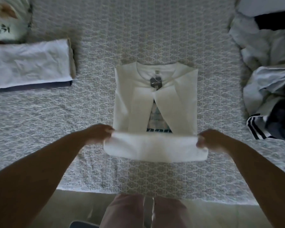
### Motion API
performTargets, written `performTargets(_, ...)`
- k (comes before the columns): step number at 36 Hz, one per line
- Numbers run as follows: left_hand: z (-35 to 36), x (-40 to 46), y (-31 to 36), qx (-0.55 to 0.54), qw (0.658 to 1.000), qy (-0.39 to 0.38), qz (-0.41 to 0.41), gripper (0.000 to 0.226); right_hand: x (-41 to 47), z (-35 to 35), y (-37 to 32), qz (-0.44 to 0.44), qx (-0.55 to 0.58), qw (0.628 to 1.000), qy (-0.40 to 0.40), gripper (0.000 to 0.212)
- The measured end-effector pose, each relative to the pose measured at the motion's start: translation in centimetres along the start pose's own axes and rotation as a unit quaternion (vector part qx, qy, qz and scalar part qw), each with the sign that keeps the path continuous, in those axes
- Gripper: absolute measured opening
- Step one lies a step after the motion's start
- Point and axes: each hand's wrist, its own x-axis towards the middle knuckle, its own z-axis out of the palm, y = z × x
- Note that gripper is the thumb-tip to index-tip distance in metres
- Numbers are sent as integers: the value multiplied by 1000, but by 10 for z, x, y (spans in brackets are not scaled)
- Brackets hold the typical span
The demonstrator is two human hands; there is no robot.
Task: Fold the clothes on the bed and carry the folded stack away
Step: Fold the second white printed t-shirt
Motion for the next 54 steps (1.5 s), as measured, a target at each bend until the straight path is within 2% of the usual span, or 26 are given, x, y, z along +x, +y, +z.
performTargets(1, -5, 7, -1, -76, 995, 66, 4, 31, 6, -5, 1, -2, 101, 993, 57, 4)
performTargets(3, -7, 20, 1, -216, 965, 147, 11, 28, 20, -7, 4, 16, 288, 946, 144, 22)
performTargets(5, -1, 31, 3, -285, 947, 147, 15, 31, 33, 1, 4, 47, 382, 910, 153, 35)
performTargets(6, 5, 37, 2, -284, 950, 129, 10, 34, 39, 9, 4, 64, 383, 911, 140, 38)
performTargets(9, 29, 51, -8, -215, 972, 92, -6, 40, 53, 37, 5, 106, 285, 944, 129, 46)
performTargets(13, 58, 64, -24, -130, 977, 155, -62, 45, 58, 62, 8, 137, 226, 954, 140, 58)
performTargets(15, 69, 64, -31, -84, 978, 172, -80, 47, 55, 72, 11, 142, 202, 957, 151, 57)
performTargets(19, 81, 58, -44, -112, 974, 193, -45, 47, 47, 84, 20, 137, 165, 966, 143, 50)
performTargets(26, 81, 51, -48, 28, 973, 220, -61, 41, 43, 82, 19, 144, 110, 967, 182, 40)
performTargets(28, 83, 50, -45, 37, 965, 254, -60, 32, 39, 83, 17, 147, 125, 955, 227, 31)
performTargets(30, 87, 47, -40, 33, 946, 315, -63, 24, 35, 83, 12, 148, 141, 926, 317, 27)
performTargets(32, 95, 42, -35, 14, 925, 378, -46, 35, 29, 85, 4, 103, 95, 903, 405, 40)
performTargets(34, 105, 34, -28, 53, 908, 416, 10, 54, 26, 90, -7, 5, 20, 897, 442, 52)
performTargets(36, 116, 26, -21, 158, 888, 411, 135, 58, 23, 102, -17, -79, -30, 898, 431, 60)
performTargets(38, 130, 23, -15, 286, 856, 338, 266, 60, 22, 121, -21, -129, -69, 907, 394, 70)
performTargets(40, 143, 24, -10, 371, 830, 260, 327, 66, 22, 140, -21, -166, -132, 912, 350, 82)
performTargets(42, 152, 26, -8, 397, 837, 228, 299, 78, 24, 150, -20, -166, -179, 917, 314, 87)
performTargets(44, 152, 29, -7, 393, 850, 230, 265, 85, 29, 150, -21, -128, -202, 926, 293, 88)
performTargets(48, 138, 33, -13, 397, 831, 254, 294, 76, 35, 134, -23, -78, -207, 940, 260, 86)
performTargets(52, 112, 32, -21, 372, 853, 267, 249, 74, 34, 114, -12, -97, -293, 921, 239, 76)
performTargets(54, 101, 30, -24, 384, 850, 265, 243, 75, 32, 101, -4, -111, -330, 910, 227, 74)
